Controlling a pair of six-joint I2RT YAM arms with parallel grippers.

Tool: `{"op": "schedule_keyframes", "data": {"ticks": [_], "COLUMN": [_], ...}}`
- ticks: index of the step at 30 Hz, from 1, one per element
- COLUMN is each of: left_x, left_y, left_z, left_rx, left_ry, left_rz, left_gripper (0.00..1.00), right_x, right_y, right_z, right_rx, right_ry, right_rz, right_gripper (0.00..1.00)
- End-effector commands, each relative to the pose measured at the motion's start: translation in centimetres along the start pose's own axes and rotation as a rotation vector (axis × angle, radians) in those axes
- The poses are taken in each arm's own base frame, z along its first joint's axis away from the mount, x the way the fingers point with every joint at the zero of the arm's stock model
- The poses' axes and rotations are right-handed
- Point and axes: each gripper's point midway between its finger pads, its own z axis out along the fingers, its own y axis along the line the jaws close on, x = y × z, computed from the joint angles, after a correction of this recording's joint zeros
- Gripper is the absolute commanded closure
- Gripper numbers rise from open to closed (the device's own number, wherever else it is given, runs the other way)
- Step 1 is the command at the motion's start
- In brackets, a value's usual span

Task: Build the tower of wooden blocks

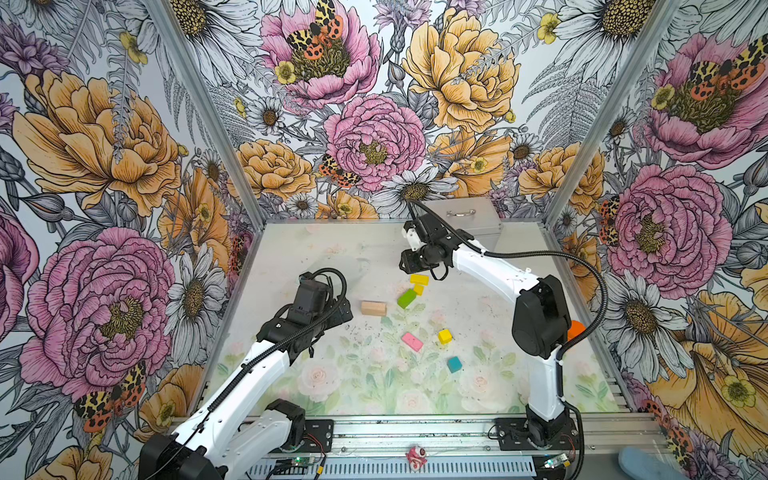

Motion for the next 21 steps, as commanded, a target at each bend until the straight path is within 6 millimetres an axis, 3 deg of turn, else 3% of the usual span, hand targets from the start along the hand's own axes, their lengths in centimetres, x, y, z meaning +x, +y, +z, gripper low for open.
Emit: {"op": "schedule_keyframes", "data": {"ticks": [1, 3, 9, 14, 17, 21], "left_x": [1.1, 2.3, 5.1, 5.1, 4.8, 4.7], "left_y": [-1.6, -2.7, -4.9, -5.8, -6.3, -7.3], "left_z": [0.7, 1.7, 4.9, 6.6, 7.3, 8.2], "left_rx": [0.001, 0.004, -0.004, -0.035, -0.048, -0.047], "left_ry": [0.03, 0.062, 0.138, 0.161, 0.16, 0.175], "left_rz": [0.029, 0.054, 0.107, 0.128, 0.13, 0.134], "left_gripper": [0.05, 0.08, 0.27, 0.35, 0.51, 0.55], "right_x": [2.0, 3.4, 6.9, 8.0, 8.6, 9.2], "right_y": [0.6, 0.5, -1.1, -2.7, -3.5, -4.0], "right_z": [-1.4, -1.9, -4.0, -6.7, -8.1, -9.0], "right_rx": [0.026, 0.041, 0.092, 0.128, 0.134, 0.13], "right_ry": [0.016, 0.032, 0.032, -0.005, -0.026, -0.035], "right_rz": [-0.026, -0.026, -0.012, 0.023, 0.041, 0.046], "right_gripper": [0.78, 0.85, 0.75, 0.76, 0.79, 0.81]}}
